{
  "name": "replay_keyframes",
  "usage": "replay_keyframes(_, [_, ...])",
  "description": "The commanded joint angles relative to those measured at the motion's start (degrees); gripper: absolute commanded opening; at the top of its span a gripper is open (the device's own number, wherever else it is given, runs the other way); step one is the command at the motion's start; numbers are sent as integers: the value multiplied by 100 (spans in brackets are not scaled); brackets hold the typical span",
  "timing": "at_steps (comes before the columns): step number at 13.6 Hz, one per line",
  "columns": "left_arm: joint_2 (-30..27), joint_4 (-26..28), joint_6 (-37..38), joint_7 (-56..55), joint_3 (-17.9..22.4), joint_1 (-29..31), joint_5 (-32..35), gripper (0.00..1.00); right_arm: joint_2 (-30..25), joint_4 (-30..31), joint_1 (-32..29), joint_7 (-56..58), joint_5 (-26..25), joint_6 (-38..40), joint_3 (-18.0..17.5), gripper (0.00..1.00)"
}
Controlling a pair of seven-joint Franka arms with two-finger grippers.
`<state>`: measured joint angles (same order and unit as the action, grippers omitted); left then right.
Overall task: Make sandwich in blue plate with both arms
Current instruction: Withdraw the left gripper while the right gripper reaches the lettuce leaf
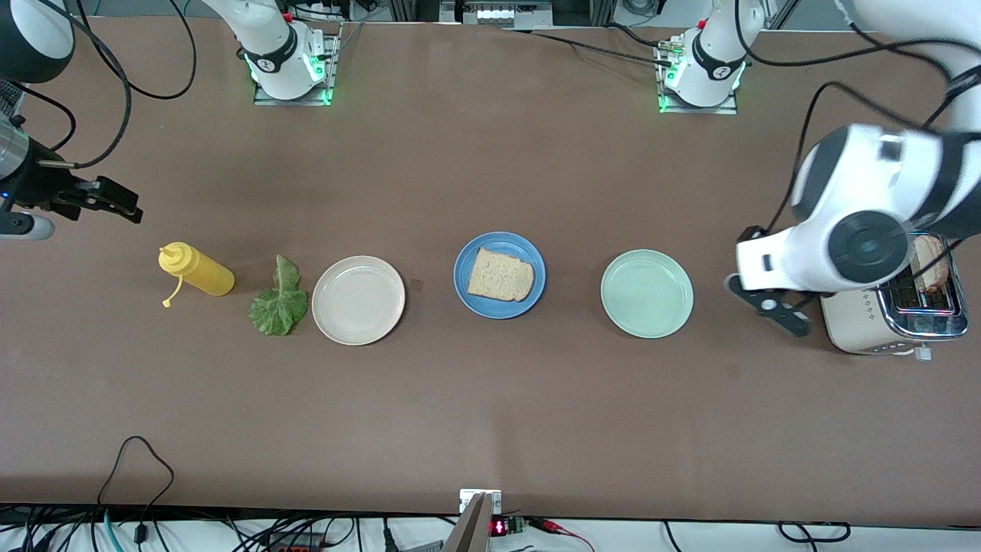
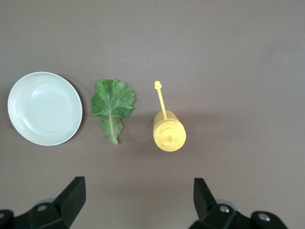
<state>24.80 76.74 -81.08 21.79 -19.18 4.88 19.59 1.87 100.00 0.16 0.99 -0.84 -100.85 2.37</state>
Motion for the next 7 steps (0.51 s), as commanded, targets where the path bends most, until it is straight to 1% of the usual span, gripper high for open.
replay_keyframes(1, [16,-965,697,-87,28,153,37,100,339,-51,325,-64,145,-266,-9,100])
replay_keyframes(3, [16,-1265,883,-524,1,215,-8,100,663,-51,580,-64,146,-609,-9,100])
replay_keyframes(5, [7,-1407,901,-1306,-16,171,-16,100,1050,-51,634,-73,155,-926,-9,100])
replay_keyframes(6, [-10,-1407,918,-1535,-51,206,-121,100,1243,-51,634,-64,155,-1023,-9,100])
replay_keyframes(7, [-115,-1346,927,-1633,-16,276,-496,100,1454,-51,634,-64,155,-1050,-9,100])
